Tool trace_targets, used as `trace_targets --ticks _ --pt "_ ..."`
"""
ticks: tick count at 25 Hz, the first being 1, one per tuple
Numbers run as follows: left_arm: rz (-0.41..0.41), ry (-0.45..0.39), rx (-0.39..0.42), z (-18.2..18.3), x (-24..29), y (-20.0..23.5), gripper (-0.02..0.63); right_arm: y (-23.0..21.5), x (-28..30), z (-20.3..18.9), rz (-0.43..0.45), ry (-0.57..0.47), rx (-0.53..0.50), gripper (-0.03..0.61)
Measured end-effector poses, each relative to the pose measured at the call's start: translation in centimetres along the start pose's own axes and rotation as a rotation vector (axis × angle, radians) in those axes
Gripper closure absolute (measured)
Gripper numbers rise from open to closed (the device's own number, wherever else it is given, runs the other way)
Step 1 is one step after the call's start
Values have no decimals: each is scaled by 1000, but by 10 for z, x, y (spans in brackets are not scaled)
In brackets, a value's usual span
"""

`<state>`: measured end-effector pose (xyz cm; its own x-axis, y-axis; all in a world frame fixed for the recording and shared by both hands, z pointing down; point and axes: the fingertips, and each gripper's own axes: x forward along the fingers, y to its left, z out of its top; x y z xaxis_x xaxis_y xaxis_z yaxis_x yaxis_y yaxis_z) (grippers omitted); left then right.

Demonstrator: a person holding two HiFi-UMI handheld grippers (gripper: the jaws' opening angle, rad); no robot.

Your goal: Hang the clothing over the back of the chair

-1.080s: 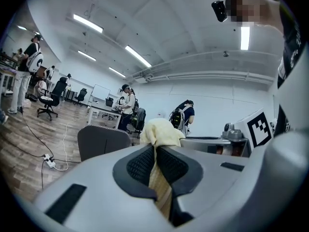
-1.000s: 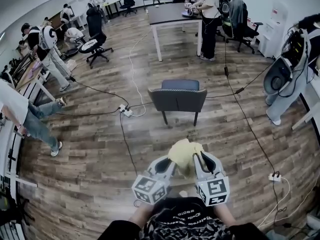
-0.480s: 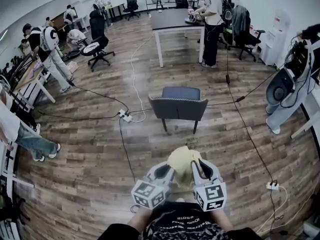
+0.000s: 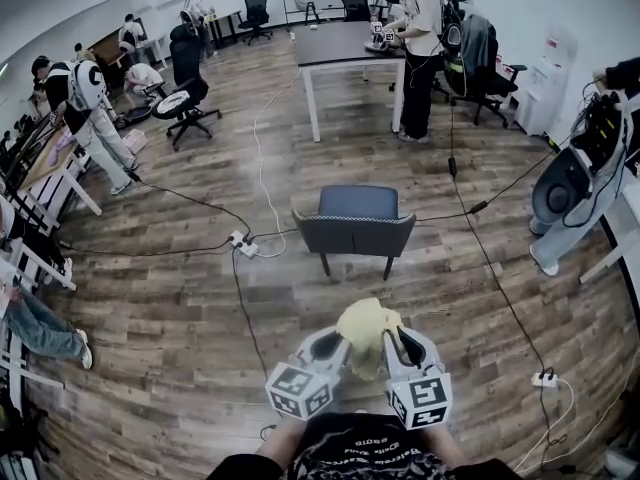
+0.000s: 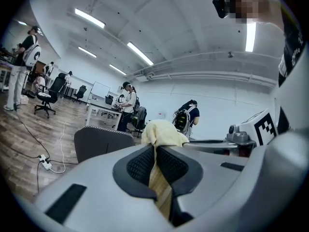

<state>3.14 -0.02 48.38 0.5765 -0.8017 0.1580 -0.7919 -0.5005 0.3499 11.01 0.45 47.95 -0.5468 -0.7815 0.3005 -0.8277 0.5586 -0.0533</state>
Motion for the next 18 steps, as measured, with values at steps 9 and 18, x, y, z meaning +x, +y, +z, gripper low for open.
trace_targets --ticks 9,18 --pt "-54 25 -7 22 36 46 592 -17 56 20 -52 13 -3 522" --pt "-125 51 32 56 65 106 592 -20 122 48 -126 15 -1 522"
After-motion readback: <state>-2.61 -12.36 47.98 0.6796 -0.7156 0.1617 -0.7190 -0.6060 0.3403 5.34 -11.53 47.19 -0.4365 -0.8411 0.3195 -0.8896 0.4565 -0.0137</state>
